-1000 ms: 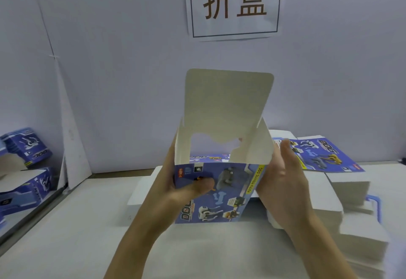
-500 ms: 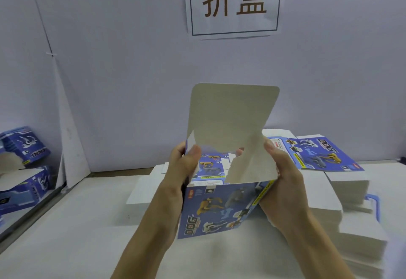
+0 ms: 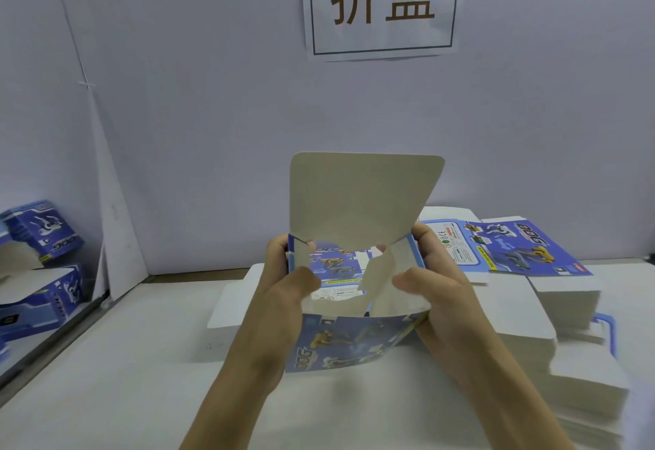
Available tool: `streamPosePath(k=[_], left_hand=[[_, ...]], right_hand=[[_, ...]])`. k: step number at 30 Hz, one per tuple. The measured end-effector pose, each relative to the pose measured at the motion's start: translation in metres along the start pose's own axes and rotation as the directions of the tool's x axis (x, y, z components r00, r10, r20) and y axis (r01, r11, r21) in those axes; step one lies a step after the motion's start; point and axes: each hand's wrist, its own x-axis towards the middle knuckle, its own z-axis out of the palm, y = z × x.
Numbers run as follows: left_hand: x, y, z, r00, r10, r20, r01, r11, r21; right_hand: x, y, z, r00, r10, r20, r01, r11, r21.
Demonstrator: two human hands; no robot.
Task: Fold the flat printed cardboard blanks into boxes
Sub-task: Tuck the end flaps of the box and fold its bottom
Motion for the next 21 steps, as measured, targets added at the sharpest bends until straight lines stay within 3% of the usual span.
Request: streamPosePath(k=[21], left_hand=[[-0.0027,0.0018,0.0028,0.998,0.017,-0.063,-0.011,0.995,0.096]], right_hand=[[-0.0013,-0.0069,0.0087,0.994,0.006,-0.111,-0.007,1.0,-0.009]])
